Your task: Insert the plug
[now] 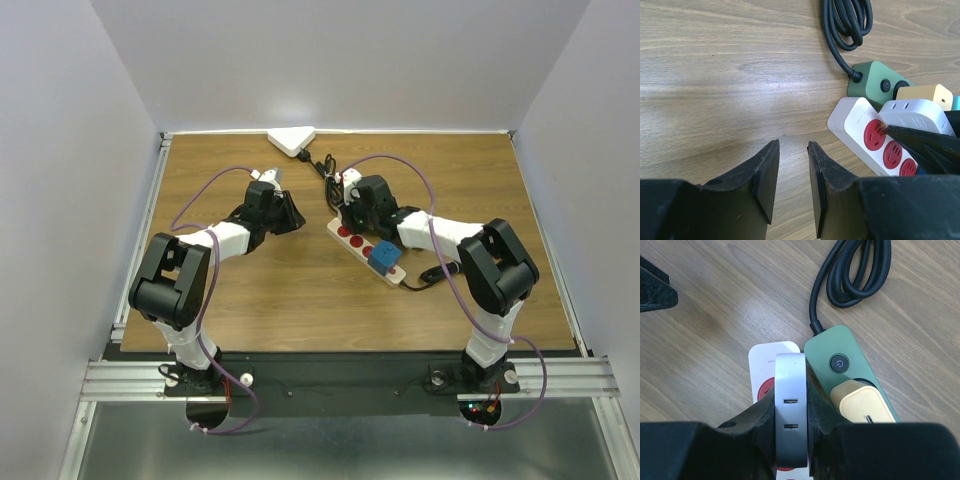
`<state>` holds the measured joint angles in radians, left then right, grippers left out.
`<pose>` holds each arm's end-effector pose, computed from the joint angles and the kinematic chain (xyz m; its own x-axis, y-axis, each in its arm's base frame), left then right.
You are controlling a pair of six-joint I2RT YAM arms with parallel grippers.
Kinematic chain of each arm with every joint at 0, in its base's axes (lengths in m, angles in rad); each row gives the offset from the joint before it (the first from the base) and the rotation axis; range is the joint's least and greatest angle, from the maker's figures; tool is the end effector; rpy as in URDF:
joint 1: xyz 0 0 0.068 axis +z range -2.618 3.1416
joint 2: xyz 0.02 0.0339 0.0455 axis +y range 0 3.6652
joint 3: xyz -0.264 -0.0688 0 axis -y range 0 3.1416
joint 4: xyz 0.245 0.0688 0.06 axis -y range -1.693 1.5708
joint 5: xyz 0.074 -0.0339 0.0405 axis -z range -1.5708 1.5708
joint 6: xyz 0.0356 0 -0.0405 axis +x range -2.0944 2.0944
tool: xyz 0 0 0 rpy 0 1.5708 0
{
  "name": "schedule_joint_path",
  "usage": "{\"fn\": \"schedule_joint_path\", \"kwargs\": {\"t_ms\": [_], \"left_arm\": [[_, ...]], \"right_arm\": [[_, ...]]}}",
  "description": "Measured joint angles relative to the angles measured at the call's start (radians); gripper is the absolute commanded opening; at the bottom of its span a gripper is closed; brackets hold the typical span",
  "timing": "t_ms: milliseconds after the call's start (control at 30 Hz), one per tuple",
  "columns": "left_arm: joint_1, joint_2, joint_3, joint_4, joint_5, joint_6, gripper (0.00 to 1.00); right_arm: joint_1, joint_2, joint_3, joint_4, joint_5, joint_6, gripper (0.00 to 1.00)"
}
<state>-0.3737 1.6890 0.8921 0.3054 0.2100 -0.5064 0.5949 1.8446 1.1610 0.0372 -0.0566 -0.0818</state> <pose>0.3336 -0.1388 0.1910 -0.6404 -0.2584 -0.7233 0.2487 0.8211 -0.5137 0.3357 0.2296 0.1935 -0.4484 -0.4019 -0.7984 -0.6357 0.7713 -0.0313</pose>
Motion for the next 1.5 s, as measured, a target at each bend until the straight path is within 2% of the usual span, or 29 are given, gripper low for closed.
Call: {"fn": "schedule_joint_path", "kwargs": {"t_ms": [700,1500], "left_arm": [[0.0,0.0,0.0,-0.014,-0.003,0.002,0.4],[-0.005,-0.015,0.0,-0.05,-0.017,0.021,0.4]], "right_arm": [[-0.013,-0.032,-0.111,0.148,-0.064,0.004,0.0],[-0.012,-0.032,-0.15,0.217,-0.07,0.016,0.0]]}}
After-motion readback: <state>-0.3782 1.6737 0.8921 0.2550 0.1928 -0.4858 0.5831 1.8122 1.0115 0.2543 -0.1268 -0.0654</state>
